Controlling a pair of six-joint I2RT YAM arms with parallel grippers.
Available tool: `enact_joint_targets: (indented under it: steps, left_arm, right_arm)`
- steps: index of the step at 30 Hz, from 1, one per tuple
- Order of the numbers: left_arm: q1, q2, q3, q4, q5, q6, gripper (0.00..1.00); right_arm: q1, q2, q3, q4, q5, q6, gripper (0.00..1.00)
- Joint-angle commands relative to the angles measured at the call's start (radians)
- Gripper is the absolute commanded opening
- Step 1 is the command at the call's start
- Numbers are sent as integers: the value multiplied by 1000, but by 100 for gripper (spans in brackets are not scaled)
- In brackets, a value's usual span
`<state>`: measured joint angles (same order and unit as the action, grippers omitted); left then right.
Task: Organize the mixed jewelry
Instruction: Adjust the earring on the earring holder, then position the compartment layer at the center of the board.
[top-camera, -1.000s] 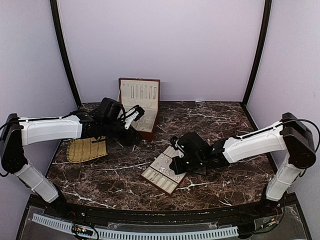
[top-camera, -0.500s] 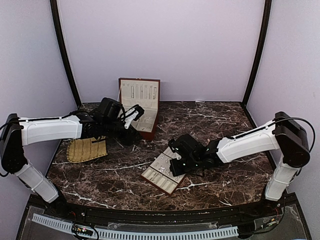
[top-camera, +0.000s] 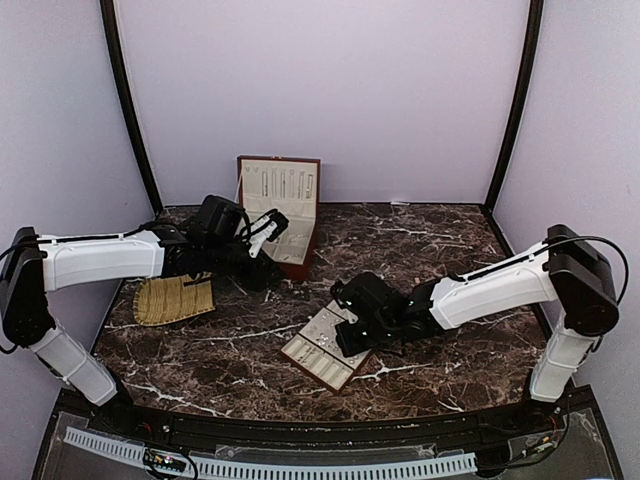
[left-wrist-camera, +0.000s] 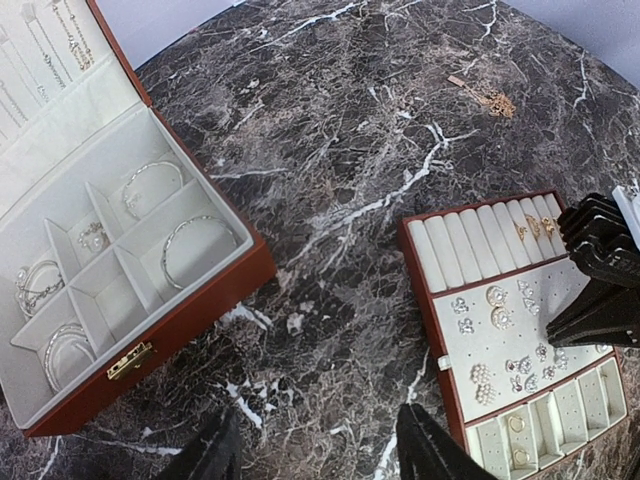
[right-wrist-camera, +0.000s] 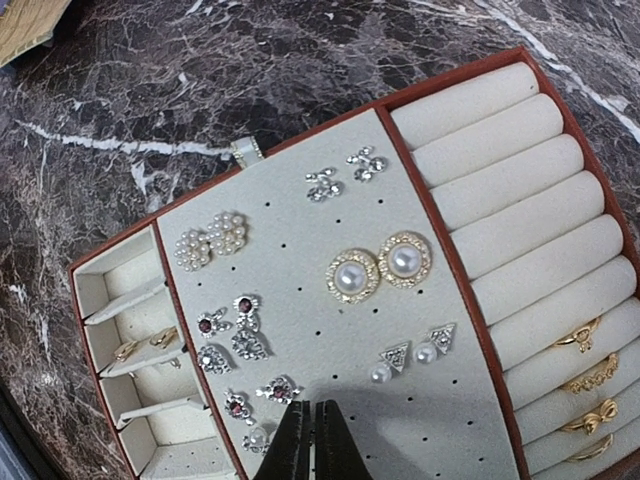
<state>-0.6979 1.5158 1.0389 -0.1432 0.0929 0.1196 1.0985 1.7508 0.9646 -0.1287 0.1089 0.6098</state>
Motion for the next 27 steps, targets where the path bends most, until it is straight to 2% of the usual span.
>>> enact_joint_targets:
  steps: [1, 3, 7, 10, 12, 15, 19, 27]
  left_arm:
    - [3, -30, -4, 23, 20, -16, 56]
    - [3, -30, -11, 33, 54, -50, 56]
    - [3, -33, -70, 127, 181, -175, 56]
    - [3, -24, -130, 221, 257, -282, 56]
    - [2, -10, -167, 273, 296, -351, 56]
    - [-4, 21, -204, 325, 341, -425, 56]
    - [-12, 73, -212, 348, 389, -488, 59]
    - [-34, 186, -209, 371, 437, -557, 59]
  right_arm:
    - [27, -17, 11, -42, 15, -26, 5]
    - [27, -41, 6, -50, 53, -8, 8]
    - [26, -110, 9, -59, 111, 11, 25]
    - [20, -169, -2, -66, 147, 37, 45]
    - [6, -206, -24, -69, 160, 60, 62]
    - [-31, -256, -90, -57, 159, 111, 77]
    - [-92, -321, -183, -8, 120, 158, 86]
    - [-134, -391, -253, 33, 120, 180, 88]
